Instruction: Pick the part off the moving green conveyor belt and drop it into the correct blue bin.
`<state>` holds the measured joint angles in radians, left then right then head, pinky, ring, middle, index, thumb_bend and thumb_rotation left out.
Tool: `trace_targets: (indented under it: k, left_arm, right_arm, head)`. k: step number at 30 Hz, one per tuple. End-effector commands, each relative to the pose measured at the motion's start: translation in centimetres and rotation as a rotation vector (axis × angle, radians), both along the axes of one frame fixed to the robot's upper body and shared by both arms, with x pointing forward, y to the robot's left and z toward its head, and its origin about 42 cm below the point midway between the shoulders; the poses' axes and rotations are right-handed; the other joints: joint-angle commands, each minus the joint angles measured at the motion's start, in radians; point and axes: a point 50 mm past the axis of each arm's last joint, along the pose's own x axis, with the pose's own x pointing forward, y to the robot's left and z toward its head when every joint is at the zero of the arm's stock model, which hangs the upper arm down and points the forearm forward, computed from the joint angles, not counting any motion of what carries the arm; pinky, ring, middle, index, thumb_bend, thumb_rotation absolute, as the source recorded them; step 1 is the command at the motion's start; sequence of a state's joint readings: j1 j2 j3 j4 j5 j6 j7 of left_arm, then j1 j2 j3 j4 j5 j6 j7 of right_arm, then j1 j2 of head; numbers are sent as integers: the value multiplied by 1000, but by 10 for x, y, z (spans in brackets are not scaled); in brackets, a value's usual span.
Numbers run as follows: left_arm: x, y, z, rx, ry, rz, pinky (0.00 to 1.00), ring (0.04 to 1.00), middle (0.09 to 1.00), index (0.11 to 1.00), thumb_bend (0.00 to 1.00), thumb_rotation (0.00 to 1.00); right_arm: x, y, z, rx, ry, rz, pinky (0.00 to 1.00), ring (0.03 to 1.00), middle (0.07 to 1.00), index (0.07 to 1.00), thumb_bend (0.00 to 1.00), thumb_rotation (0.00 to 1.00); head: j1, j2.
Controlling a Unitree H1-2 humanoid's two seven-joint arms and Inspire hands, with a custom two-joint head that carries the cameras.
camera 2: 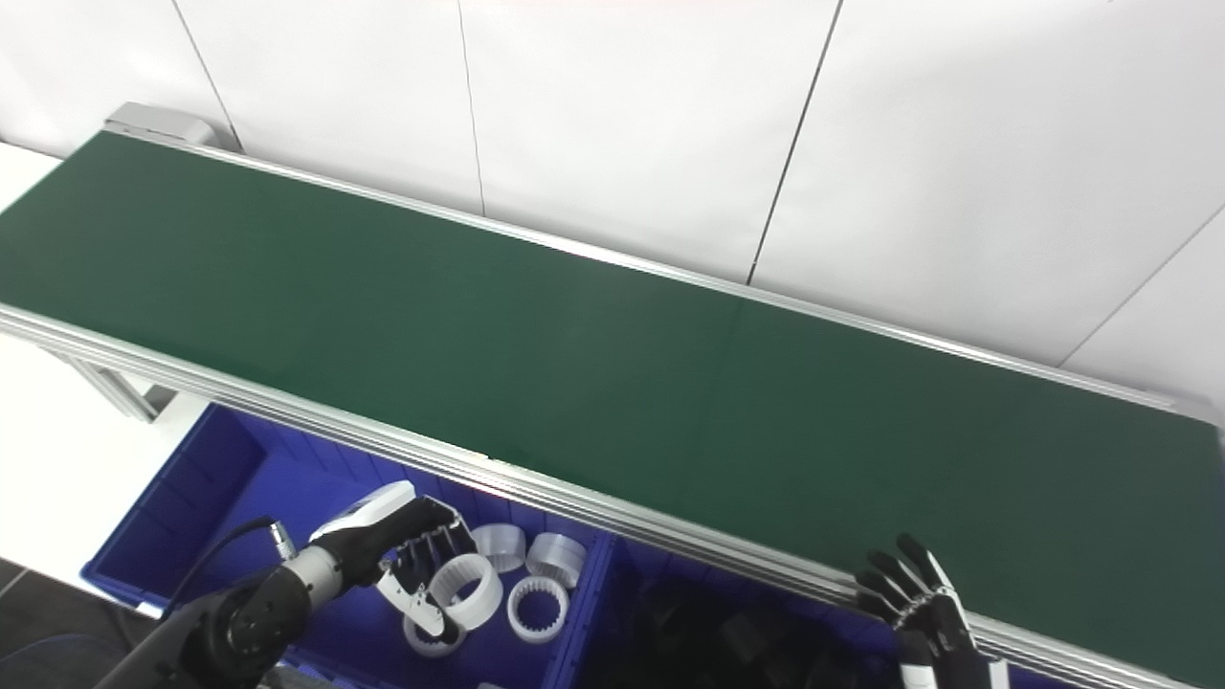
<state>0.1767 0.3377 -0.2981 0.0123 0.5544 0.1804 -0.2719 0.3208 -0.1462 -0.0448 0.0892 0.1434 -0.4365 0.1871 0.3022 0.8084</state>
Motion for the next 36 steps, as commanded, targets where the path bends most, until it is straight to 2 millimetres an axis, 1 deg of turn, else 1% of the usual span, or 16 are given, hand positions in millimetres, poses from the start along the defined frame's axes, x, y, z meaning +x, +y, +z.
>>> trace_targets:
  k: [1,6,12,15,17,18,19,20,21,23,24,26,29,32,34,36]
  left_arm:
    - [8,3,6,25,-46,-23,368,414,484,529,475,0]
    - [7,3,3,34,-48,-38,360,419,492,524,475,0]
    - [9,5,7,61,-35,-40,352,422,499,525,475,0]
    - [8,5,14,95,-26,-57,355,431,508,524,475,0]
    - [6,4,20,151,-31,-83,351,452,543,523,473,0]
    - [6,3,22,175,-33,-92,465,576,657,505,501,24]
    - [5,3,25,181,-26,-90,504,627,706,553,567,23]
    - [5,2,27,184,-21,-87,557,706,785,692,730,7]
    - [4,1,30,189,-11,-84,562,714,793,705,746,5]
    - [4,1,34,207,-4,-85,596,786,853,790,803,1]
    - [3,1,36,217,-3,-88,631,833,895,848,842,0]
    - [3,1,39,231,3,-84,670,884,959,915,898,0]
    - [3,1,43,236,25,-72,692,912,996,968,936,0]
    - [3,0,47,236,27,-71,693,914,1000,985,950,0]
    - [3,0,50,240,26,-73,706,910,1000,993,946,0]
    - [3,-1,53,247,22,-70,723,906,995,988,917,0]
  right_arm:
    - [5,-2,12,-4,-69,11,677,746,793,874,712,818]
    - [4,-1,12,2,-66,6,680,747,794,873,721,814]
    - [4,0,12,-5,-69,8,681,749,793,871,722,818]
    - [4,-1,11,-3,-67,12,682,750,795,874,717,820]
    - [5,-1,10,1,-64,10,685,749,794,874,714,817]
    - [5,-1,10,3,-64,9,685,749,794,874,714,809]
    - [5,-1,10,5,-63,7,685,748,793,873,714,808]
    - [5,-1,10,6,-63,5,683,746,791,872,711,809]
    - [5,-1,10,2,-64,10,683,746,791,871,711,809]
    - [5,-1,10,-2,-64,12,684,749,795,877,701,824]
    - [4,-1,10,-1,-63,10,681,746,792,872,709,820]
    - [4,0,10,3,-61,3,680,745,792,870,718,812]
    - [3,1,10,9,-62,5,685,750,795,872,707,802]
    - [3,1,10,11,-62,3,685,750,795,870,711,796]
    - [3,1,9,12,-61,4,685,749,796,871,722,799]
    - [3,1,9,9,-62,7,686,751,797,873,725,804]
  head:
    - [1,2]
    - [0,-2]
    - [1,-5]
    - [0,-10]
    - [-1,-12]
    - [-1,-12]
    - [-1,-14]
    - [-1,-14]
    - [-2,-16]
    - [-3,-17]
    - [-3,-18]
    - [-4,-20]
    - [-6,-22]
    - [-4,-22]
    - [-4,-23]
    - [-1,-26]
